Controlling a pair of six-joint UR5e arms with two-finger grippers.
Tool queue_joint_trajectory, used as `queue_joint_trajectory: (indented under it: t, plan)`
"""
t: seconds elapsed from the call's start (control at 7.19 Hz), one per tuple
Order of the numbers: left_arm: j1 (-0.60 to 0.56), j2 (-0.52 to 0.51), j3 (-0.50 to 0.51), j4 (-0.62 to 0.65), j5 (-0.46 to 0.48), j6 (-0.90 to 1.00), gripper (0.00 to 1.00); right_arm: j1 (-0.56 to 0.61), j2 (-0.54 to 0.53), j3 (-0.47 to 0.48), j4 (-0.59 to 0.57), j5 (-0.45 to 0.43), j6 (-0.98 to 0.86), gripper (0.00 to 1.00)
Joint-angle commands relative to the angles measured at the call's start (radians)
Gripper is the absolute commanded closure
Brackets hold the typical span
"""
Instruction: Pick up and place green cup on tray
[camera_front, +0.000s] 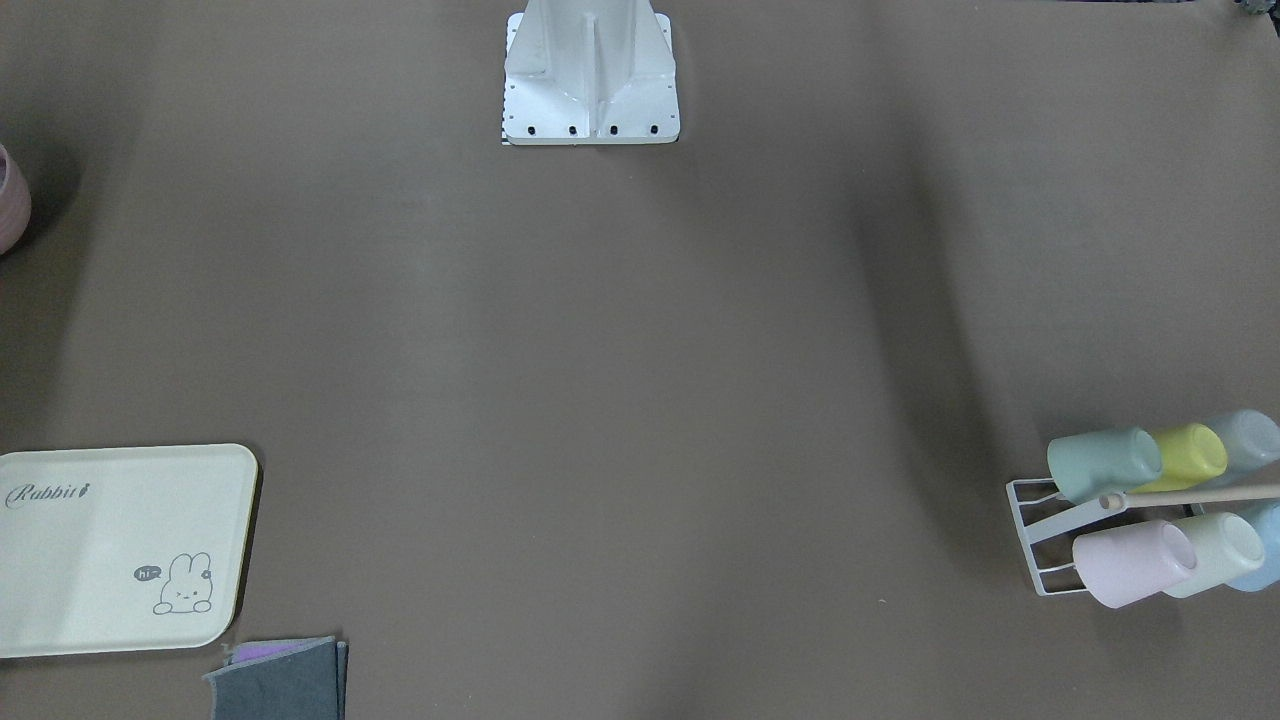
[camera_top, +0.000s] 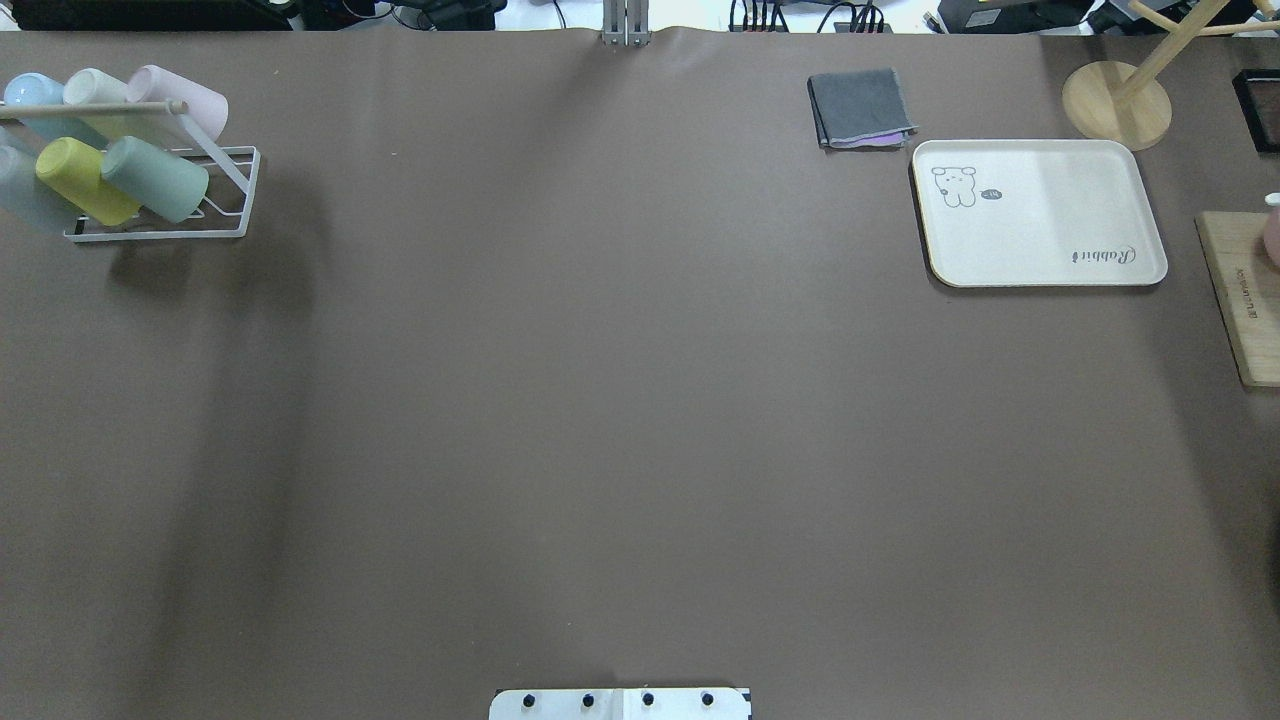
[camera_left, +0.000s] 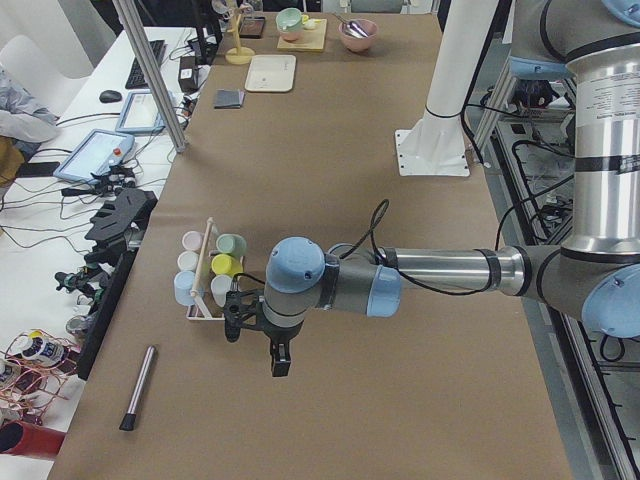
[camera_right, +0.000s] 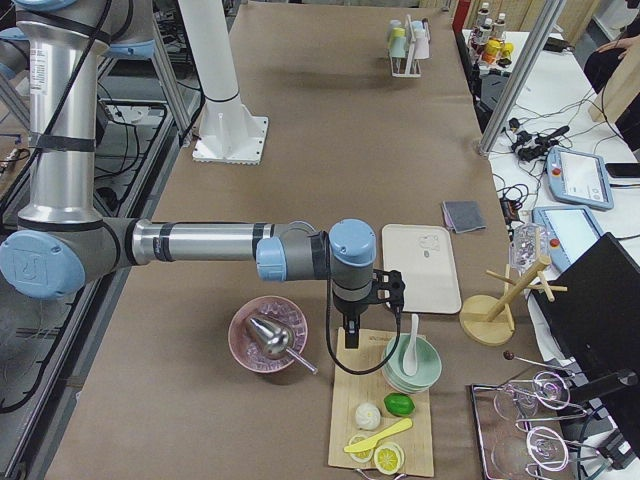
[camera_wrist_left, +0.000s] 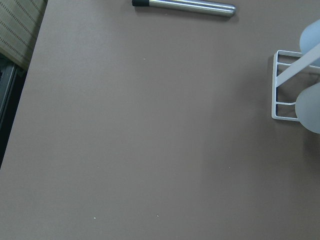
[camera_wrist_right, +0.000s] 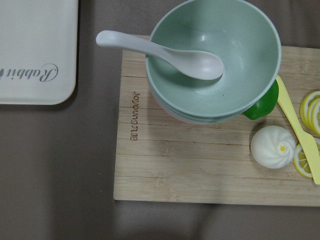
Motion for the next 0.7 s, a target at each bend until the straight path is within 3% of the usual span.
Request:
queue_joint_trajectory:
  t: [0.0, 0.56]
  plan:
    - [0.000, 0.003, 0.001, 0.000, 0.000, 0.000, 0.01, 0.000, 0.009, 0.000, 0.001, 0.003, -0.003, 0.00]
    - [0.003, 0.002, -0.002, -0.002, 0.002, 0.014, 0.01, 0.001, 0.006, 0.003, -0.001, 0.035, 0.002, 0.00]
